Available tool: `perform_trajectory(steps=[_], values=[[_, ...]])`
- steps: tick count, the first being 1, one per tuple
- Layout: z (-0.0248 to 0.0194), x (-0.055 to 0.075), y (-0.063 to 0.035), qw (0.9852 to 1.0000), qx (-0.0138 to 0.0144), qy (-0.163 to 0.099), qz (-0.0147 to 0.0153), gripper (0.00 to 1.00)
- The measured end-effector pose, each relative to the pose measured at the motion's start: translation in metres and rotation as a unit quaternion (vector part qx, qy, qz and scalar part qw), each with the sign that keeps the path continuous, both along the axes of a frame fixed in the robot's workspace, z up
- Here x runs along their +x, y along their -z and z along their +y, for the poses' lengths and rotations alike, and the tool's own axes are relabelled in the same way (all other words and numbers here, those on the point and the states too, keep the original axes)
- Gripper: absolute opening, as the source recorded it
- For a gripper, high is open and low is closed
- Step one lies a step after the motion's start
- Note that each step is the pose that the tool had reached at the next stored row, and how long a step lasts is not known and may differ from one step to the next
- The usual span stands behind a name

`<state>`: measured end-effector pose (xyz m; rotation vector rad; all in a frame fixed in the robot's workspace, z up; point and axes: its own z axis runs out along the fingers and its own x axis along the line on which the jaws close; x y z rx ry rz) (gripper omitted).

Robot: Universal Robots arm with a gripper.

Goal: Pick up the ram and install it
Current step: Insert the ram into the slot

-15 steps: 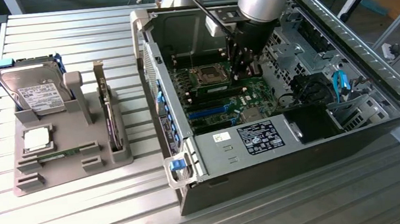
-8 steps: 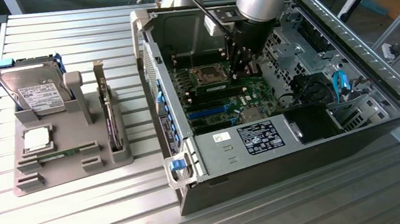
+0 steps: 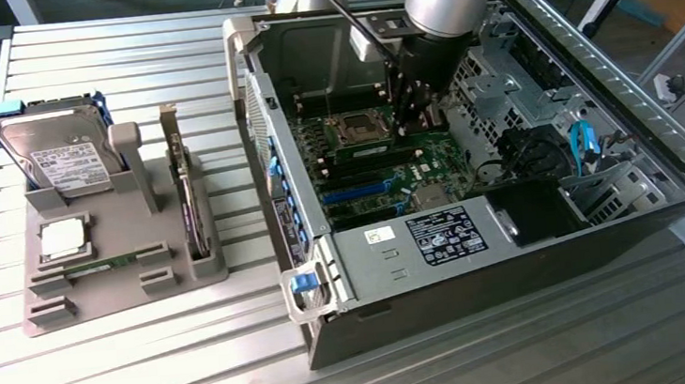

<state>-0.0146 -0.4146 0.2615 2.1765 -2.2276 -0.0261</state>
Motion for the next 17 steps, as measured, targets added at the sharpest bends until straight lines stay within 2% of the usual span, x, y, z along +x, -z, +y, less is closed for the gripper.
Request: perform_trajectory(steps=[3, 10, 13, 17], values=[[0.0000, 0.001, 0.0002, 1.0000, 0.0000, 0.000, 0.0049, 0.12], [0.0012, 0.001, 0.0022, 1.0000, 0.0001, 0.000, 0.0050, 0.12], [0.0031, 0.001, 0.0069, 1.0000, -0.0002, 0.000, 0.0050, 0.12], [0.0034, 0.000, 0.0114, 1.0000, -0.0005, 0.000, 0.0050, 0.12]])
